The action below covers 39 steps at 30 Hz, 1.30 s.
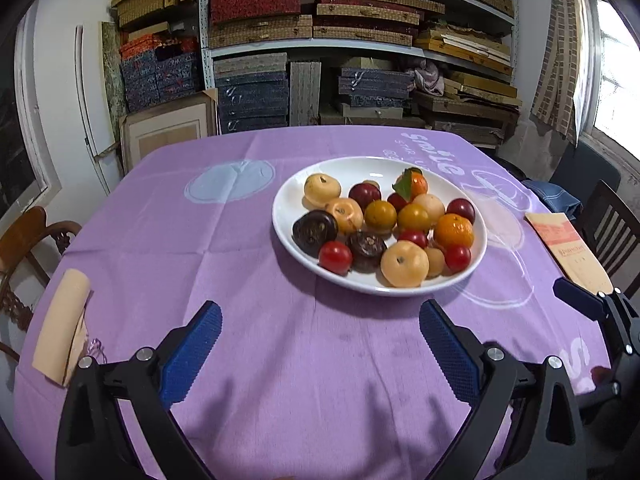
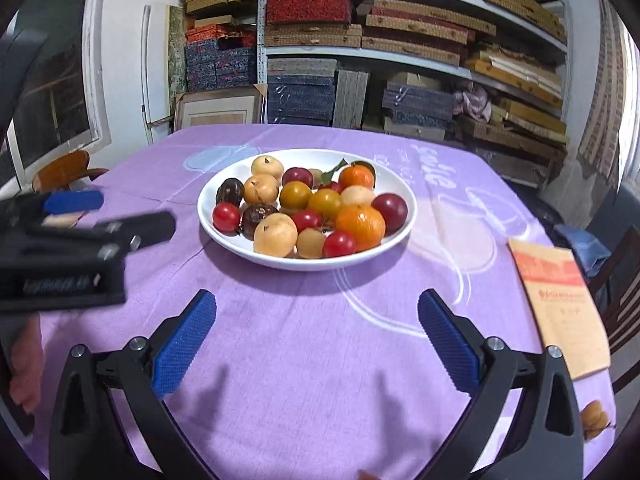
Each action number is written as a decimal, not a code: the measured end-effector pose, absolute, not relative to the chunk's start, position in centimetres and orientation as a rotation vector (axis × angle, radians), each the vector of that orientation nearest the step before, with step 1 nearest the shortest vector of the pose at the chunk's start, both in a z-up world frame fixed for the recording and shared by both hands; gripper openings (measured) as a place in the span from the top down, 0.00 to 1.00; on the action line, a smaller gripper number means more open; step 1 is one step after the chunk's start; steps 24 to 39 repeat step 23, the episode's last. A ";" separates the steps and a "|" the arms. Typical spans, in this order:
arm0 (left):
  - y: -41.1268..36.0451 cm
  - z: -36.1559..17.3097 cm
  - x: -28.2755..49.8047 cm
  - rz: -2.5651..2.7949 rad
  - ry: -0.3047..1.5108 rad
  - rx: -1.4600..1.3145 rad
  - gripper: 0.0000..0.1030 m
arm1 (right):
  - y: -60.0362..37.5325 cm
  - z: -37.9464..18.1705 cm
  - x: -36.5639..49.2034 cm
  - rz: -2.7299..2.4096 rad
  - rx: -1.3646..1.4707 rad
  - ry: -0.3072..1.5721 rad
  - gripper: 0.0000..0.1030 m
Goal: Organize fruits
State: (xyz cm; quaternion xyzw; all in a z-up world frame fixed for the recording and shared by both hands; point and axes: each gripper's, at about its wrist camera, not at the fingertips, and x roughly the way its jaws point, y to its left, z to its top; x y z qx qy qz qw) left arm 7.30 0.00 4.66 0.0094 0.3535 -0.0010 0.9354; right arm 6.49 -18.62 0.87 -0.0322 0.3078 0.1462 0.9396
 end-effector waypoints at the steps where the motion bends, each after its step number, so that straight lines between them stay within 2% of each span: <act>1: 0.0 4.2 7.1 0.001 0.732 0.016 0.03 | -18.6 0.9 6.5 0.287 -0.070 0.631 0.04; 39: 1.2 2.8 6.5 0.058 0.728 -0.031 0.03 | -17.6 -0.2 6.4 0.210 -0.159 0.606 0.04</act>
